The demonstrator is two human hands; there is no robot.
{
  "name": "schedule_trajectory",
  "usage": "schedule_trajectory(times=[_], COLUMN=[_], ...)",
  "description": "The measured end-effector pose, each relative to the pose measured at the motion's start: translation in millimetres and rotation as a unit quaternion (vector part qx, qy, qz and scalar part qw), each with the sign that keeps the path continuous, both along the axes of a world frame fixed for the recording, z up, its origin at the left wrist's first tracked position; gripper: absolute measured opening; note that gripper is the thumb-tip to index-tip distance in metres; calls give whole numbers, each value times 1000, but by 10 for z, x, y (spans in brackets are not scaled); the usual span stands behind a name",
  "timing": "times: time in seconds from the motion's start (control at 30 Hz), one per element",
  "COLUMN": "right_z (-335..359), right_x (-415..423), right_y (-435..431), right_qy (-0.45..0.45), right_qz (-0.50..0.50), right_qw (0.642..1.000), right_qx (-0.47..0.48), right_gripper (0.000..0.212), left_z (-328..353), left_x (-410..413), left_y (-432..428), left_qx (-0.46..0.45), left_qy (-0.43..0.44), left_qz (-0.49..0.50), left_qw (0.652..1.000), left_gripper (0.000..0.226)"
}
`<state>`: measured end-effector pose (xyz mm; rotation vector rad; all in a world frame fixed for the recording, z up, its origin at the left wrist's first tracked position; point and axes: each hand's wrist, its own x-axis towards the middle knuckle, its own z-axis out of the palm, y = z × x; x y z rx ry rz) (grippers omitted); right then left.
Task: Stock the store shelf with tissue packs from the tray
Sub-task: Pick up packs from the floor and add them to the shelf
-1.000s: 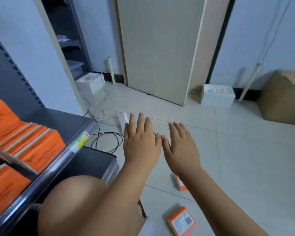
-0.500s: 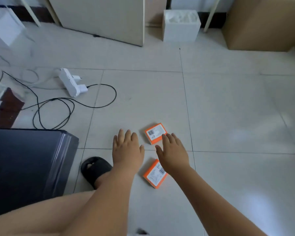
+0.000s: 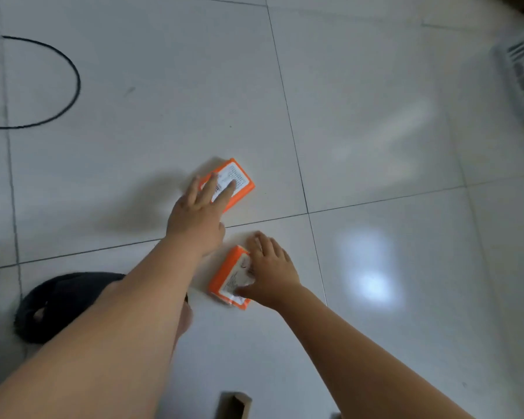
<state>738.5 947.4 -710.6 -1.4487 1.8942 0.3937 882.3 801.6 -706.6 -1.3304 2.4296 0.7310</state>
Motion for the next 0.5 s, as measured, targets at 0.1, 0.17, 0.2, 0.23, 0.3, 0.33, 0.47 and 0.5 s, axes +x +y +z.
schedule_trajectory(times=[0.1, 0.17, 0.2, 0.23, 0.3, 0.33, 0.47, 0.5], right_z=[-121, -175, -189, -195, -204, -192, -155, -115], right_x=[-10, -5, 9, 29, 81, 116, 245, 291], right_y=[-185, -310, -378, -446, -561, -599, -638, -641], right_qy=[4, -1, -6, -18, -64, -87, -150, -164], right_qz=[-121, -221, -261, -299, -360, -376, -418, -425], right_qw=[990, 968, 957, 945, 919, 910, 877, 869], right_qx=[-76, -116, -125, -134, -147, -150, -182, -194], right_gripper=[99, 84, 80, 77, 72, 70, 65, 63], left_z=[-236, -338, -373, -395, -418, -413, -339, -309], left_x=[5, 67, 109, 147, 212, 237, 320, 352], left_y=[-295, -364, -367, -350, -302, -278, -277, -284], left_qx=[28, 48, 47, 34, -16, -42, -67, -68], left_qy=[-20, -14, -4, 5, 12, 10, 29, 41], left_qz=[-22, 2, 17, 34, 66, 78, 138, 154], left_qw=[999, 999, 999, 999, 998, 996, 988, 985], left_gripper=[80, 74, 73, 71, 67, 65, 70, 73])
